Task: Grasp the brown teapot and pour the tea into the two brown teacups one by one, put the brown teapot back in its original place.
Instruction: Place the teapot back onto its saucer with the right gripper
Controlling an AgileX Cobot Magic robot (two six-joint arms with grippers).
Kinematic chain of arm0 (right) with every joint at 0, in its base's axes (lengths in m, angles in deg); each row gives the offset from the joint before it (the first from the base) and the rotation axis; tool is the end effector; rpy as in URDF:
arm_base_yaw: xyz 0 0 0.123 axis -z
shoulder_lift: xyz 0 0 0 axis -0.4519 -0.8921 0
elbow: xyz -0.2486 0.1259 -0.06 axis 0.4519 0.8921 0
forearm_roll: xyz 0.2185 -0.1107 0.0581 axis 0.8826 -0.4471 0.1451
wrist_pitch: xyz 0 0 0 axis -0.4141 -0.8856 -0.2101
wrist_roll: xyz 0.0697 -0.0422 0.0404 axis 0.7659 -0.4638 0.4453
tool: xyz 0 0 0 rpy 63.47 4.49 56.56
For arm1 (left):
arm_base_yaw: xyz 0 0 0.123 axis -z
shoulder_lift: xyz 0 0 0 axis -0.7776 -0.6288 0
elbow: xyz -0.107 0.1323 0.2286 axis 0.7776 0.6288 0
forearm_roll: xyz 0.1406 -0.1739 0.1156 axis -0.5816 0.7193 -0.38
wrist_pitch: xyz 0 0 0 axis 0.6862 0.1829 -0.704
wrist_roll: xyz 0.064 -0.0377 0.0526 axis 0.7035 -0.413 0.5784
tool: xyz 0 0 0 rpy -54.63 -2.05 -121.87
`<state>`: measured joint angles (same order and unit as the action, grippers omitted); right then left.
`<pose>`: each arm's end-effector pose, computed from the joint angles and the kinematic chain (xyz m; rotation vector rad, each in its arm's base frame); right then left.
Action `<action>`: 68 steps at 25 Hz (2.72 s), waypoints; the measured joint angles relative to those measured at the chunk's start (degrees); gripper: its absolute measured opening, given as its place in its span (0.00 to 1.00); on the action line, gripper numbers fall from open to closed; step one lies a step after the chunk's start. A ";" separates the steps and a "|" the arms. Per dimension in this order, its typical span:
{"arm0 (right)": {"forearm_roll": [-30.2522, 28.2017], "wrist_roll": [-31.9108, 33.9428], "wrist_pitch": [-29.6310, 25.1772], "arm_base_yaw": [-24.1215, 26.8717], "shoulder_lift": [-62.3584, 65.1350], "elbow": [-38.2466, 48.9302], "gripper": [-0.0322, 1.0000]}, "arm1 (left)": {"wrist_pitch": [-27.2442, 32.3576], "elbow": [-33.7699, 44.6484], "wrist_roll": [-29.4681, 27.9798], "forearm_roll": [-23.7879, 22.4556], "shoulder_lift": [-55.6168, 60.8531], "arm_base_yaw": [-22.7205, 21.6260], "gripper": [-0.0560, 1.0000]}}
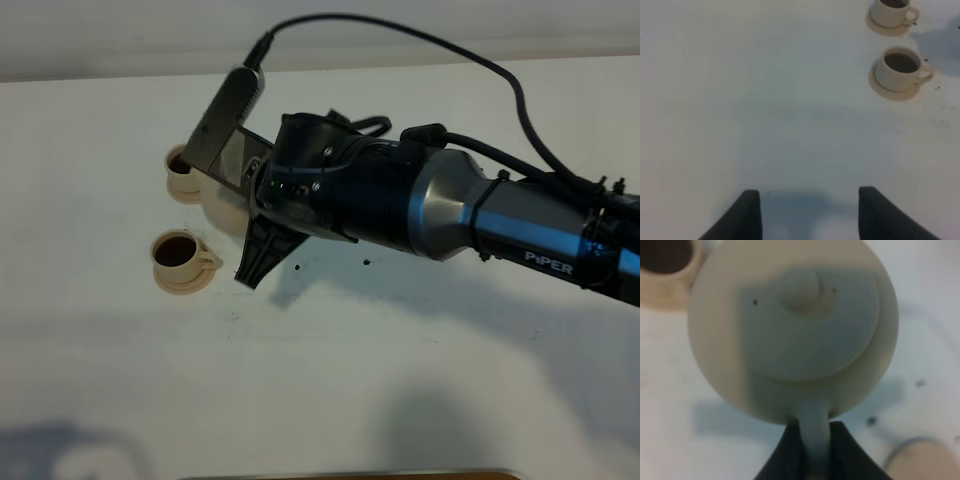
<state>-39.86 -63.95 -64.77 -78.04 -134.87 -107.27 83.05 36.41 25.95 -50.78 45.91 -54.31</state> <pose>0.2985 0.3223 0.2251 -1.2579 2.2375 -0.2045 -0.0017 0.0016 0.2665 -0.1847 2.0691 -0.0133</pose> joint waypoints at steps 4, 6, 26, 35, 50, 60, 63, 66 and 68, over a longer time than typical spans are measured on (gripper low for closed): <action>10.51 -7.46 -1.90 -0.05 1.01 0.21 0.11 | 0.00 0.00 0.00 0.00 0.00 0.00 0.53; 14.71 -9.78 -1.92 -0.11 2.09 1.62 0.11 | 0.00 0.00 0.00 0.00 0.00 0.00 0.53; 25.34 -11.26 19.37 -0.11 1.15 15.32 0.11 | 0.00 0.00 0.00 0.00 0.00 0.00 0.53; 25.73 -11.21 20.21 -0.11 -3.25 15.82 0.11 | 0.00 0.00 0.00 0.00 0.00 0.00 0.53; 24.88 -11.11 16.92 2.78 5.98 15.77 0.11 | 0.00 0.00 0.00 0.00 0.00 0.00 0.53; 23.17 -10.20 10.76 18.08 10.34 15.91 0.11 | 0.00 0.00 0.00 0.00 0.00 0.00 0.53; 22.84 -9.54 10.37 22.24 10.34 16.92 0.11 | 0.00 0.00 0.00 0.00 0.00 0.00 0.53; 22.78 -9.00 10.49 25.61 10.38 18.87 0.11 | 0.00 0.00 0.00 0.00 0.00 0.00 0.53; 22.78 -8.65 10.60 27.35 10.38 19.77 0.11 | 0.00 0.00 0.00 0.00 0.00 0.00 0.53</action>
<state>-17.08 -72.60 -54.17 -50.69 -124.49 -87.50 83.05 36.41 25.95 -50.78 45.91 -54.31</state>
